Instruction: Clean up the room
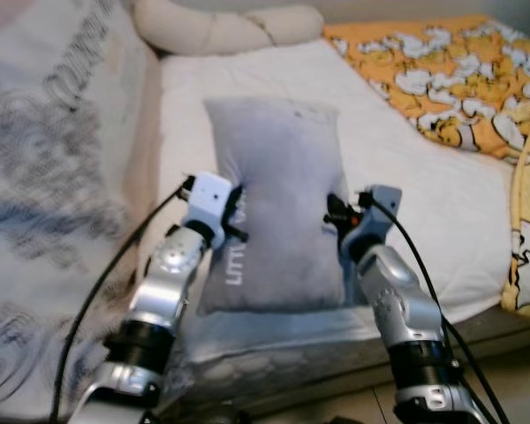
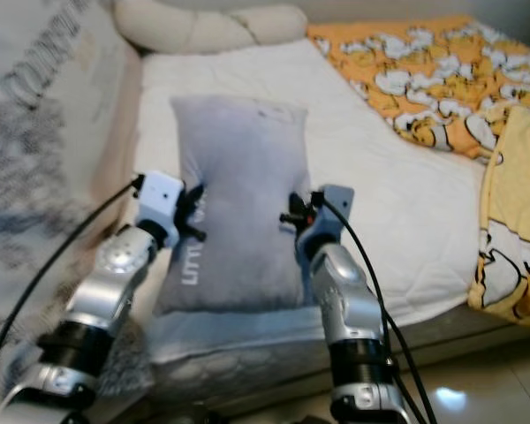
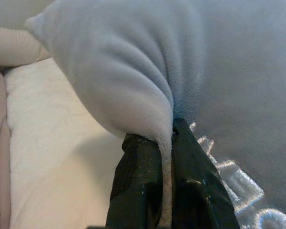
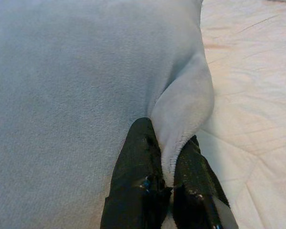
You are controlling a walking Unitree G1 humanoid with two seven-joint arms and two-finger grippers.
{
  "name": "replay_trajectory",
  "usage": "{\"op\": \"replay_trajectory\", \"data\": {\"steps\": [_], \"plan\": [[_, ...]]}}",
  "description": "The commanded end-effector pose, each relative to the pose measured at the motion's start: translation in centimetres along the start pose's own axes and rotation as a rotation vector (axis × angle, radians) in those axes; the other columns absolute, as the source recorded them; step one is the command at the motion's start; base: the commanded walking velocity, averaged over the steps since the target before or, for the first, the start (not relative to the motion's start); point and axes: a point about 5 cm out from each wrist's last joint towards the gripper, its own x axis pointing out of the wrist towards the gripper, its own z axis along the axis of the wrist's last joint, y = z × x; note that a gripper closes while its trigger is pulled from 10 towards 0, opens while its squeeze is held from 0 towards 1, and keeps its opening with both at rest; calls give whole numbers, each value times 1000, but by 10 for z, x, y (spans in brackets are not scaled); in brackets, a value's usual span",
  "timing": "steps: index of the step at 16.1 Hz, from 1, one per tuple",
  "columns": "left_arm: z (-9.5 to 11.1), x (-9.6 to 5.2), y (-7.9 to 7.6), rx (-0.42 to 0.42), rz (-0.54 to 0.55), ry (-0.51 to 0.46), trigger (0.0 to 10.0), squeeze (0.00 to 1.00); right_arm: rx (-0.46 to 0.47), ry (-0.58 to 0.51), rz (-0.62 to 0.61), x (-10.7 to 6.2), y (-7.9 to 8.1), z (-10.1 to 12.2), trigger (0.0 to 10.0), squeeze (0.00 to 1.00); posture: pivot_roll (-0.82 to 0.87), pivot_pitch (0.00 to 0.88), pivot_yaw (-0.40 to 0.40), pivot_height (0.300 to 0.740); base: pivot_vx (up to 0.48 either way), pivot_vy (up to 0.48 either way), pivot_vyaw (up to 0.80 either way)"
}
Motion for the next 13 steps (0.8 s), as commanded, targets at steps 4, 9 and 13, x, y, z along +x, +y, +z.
{"op": "replay_trajectory", "data": {"steps": [4, 9, 13], "plan": [[13, 6, 4, 36, 29, -39, 10000, 0, -16, -25, -16, 2, -5, 8, 10000, 0, -1, 0, 33, 740, 0, 0, 0], [15, 10, 11, 52, 70, -34, 10000, 0, -39, 20, -74, 8, -15, 3, 10000, 0, 2, 0, 35, 740, 0, 0, 0], [16, 11, 12, 54, 82, -34, 10000, 0, -41, 23, -93, 9, -19, 4, 10000, 0, 1, 0, 36, 740, 0, 0, 0]]}}
